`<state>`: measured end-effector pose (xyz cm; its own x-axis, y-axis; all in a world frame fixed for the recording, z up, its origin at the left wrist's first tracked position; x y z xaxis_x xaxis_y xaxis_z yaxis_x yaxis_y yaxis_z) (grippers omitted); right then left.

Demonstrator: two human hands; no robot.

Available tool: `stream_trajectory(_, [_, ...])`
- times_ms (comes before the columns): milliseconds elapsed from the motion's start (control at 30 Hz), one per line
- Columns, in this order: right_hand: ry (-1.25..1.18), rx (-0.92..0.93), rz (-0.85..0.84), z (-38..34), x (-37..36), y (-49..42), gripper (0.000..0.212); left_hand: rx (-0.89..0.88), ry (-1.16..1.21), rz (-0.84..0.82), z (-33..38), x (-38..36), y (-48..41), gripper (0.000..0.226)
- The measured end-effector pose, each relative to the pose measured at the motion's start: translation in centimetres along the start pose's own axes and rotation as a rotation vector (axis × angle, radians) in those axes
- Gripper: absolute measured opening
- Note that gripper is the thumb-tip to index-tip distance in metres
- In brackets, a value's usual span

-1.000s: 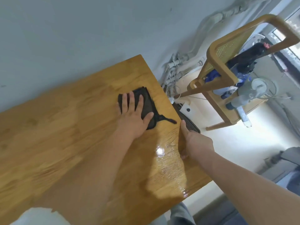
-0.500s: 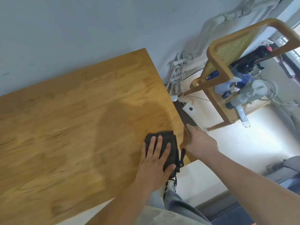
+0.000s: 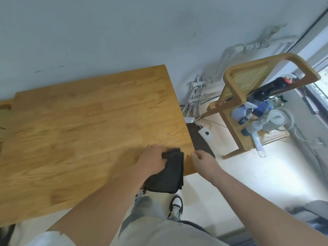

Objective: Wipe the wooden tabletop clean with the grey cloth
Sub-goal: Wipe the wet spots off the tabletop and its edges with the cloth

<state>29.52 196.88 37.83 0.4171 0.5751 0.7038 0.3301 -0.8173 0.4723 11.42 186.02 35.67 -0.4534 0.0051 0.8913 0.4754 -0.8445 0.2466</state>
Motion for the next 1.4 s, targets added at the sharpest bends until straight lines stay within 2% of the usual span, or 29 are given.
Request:
stream_trajectory(67, [-0.031,0.004,-0.005,-0.8,0.3,-0.2,0.034,0.021,0.154,0.038,0.4,2.4,-0.4,0.012])
stream_trajectory(200, [-0.104,0.010,0.024,-2.3,0.7,-1.0,0.037,-0.034,0.290,0.198,1.4,9.7,-2.1,0.021])
stream_trajectory(333, [-0.177,-0.037,0.062,-2.5,0.7,-1.8,0.032,-0.194,0.178,0.347,3.5,13.1,-1.8,0.028])
stream_trajectory(433, [-0.171,-0.098,0.049,-1.6,0.4,-2.2,0.030,-0.238,-0.020,0.405,4.0,10.6,-0.8,0.027])
stream_trajectory(533, [-0.127,-0.119,0.046,-0.6,-0.1,-2.4,0.040,-0.193,-0.107,0.254,3.2,4.3,1.2,0.029])
stream_trajectory(633, [-0.053,-0.089,0.007,0.1,-0.7,-2.8,0.046,-0.117,-0.099,0.074,1.1,-0.7,2.4,0.042])
stream_trajectory(733, [0.033,-0.014,-0.050,0.2,-1.4,-3.1,0.052,-0.069,-0.142,0.095,-0.8,-1.6,0.8,0.052])
stream_trajectory(833, [0.229,0.068,-0.076,-0.1,-1.9,-3.5,0.060,-0.088,-0.251,0.167,-0.9,-1.3,-1.5,0.053])
stream_trajectory(933, [0.313,0.092,-0.086,-0.2,-2.4,-4.0,0.066,0.005,-0.371,0.197,-1.5,-0.2,-4.5,0.067])
stream_trajectory(1067, [0.364,0.084,-0.078,-0.5,-2.4,-5.0,0.066,0.004,-0.293,0.218,-0.6,0.3,-5.6,0.074])
stream_trajectory(1233, [0.458,0.073,-0.109,-1.1,-2.4,-5.6,0.055,-0.032,-0.268,0.127,0.5,-4.5,-2.1,0.077])
stream_trajectory(1333, [0.456,0.056,-0.153,-1.8,-1.9,-6.1,0.067,-0.134,-0.307,0.083,-2.2,-3.9,-3.5,0.073])
stream_trajectory(1400, [0.422,0.039,-0.169,-1.9,-1.5,-6.3,0.068,-0.052,-0.310,0.086,-4.6,-2.3,-4.8,0.071])
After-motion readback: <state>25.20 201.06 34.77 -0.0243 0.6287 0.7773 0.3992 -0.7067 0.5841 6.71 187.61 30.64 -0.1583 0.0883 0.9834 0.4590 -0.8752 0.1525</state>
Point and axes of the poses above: each hand's wrist, its own y-axis away from the middle knuckle, its own x-axis out of the back of the hand, z = x × y, the point moved 5 cm from there along -y, towards the middle knuckle, and after that the axes turned 14 degrees about z, right-handed, at the moved point
